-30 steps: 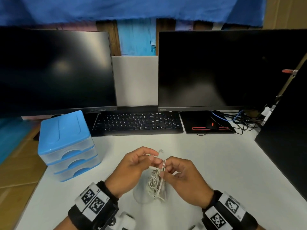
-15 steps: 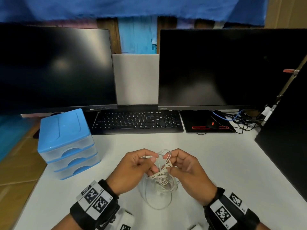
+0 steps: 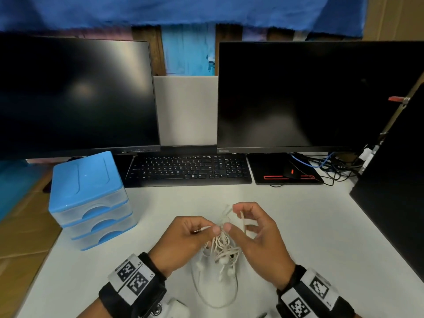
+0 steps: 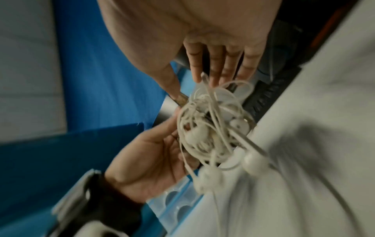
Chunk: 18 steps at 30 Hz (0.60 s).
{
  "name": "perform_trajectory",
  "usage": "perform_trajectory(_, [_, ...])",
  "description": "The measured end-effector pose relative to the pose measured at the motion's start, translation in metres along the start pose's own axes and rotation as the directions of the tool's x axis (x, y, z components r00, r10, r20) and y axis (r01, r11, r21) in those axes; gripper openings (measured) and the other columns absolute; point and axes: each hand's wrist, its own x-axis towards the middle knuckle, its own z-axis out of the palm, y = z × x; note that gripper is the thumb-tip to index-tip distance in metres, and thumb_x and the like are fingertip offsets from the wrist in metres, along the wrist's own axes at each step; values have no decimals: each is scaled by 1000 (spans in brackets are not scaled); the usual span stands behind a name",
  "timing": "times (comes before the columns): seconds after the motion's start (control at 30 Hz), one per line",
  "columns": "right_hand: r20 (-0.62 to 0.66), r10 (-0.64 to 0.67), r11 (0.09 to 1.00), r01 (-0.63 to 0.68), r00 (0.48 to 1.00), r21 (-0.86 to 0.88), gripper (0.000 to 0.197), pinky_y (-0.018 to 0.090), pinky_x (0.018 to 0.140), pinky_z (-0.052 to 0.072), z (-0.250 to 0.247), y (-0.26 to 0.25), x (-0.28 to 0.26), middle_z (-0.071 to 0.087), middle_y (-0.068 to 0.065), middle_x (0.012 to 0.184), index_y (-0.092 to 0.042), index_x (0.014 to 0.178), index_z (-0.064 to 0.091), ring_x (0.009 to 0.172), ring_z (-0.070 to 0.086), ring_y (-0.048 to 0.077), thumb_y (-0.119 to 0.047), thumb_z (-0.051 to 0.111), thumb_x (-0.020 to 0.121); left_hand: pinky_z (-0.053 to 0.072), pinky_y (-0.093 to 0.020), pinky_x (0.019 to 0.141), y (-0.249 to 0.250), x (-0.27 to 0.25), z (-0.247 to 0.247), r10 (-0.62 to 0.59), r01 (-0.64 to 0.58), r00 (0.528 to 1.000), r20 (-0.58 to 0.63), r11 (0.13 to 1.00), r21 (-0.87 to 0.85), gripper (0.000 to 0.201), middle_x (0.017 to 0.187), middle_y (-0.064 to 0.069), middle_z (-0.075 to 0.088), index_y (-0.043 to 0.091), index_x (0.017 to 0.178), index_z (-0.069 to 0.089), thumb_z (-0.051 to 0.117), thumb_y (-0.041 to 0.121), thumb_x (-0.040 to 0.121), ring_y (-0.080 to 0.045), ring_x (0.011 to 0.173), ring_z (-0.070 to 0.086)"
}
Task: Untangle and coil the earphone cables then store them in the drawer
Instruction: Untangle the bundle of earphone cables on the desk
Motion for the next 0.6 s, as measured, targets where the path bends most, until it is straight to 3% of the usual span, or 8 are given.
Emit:
perform_trajectory(0.1, [-25,-199,959,189,980,-212,30,16,86,43,0,-3,-7,58,-13,96,-32,90,62,102,57,10,-52,73,71,41,-21,58,2,2,1,-141,135,990,-23,974,-183,37,75,-6,68,3,88,72,68,37,76,-13,64,57])
perform_trajectory(0.17, [29,-227,931,226,973,-287,34,14,86,41,0,-3,-7,55,-13,97,-33,90,63,104,54,8,-58,72,68,41,-26,64,3,3,2,-181,171,983,-6,938,-302,42,83,-14,66,-3,94,68,66,37,79,-19,71,56])
perform_trajectory(0.23, [108,-198,921,223,974,-319,35,13,88,40,0,0,-6,56,-16,100,-34,92,64,107,52,6,-58,71,67,40,-32,67,5,4,2,-209,199,978,17,896,-398,36,84,-18,65,0,93,68,65,34,82,-23,72,54])
perform_trajectory(0.37, [99,-123,973,139,987,-186,26,13,90,40,-1,8,-1,62,-16,100,-31,86,70,109,56,7,-52,65,72,32,-19,43,13,0,4,-214,224,974,70,879,-420,28,71,-6,65,4,89,67,59,31,87,-10,48,47])
perform_trajectory(0.5, [114,-96,993,103,989,-59,10,17,92,44,-1,12,1,67,-13,104,-24,89,73,109,59,9,-29,68,83,24,-18,43,13,-1,3,-198,197,980,31,919,-343,26,74,-2,62,11,89,65,61,36,82,-6,47,40])
perform_trajectory(0.6, [111,-80,996,76,991,36,11,25,71,52,-1,8,0,72,1,91,-17,91,72,79,66,22,-15,62,94,26,-19,45,12,-1,3,-169,162,986,0,946,-282,25,71,-4,54,14,79,67,64,40,79,-7,49,40])
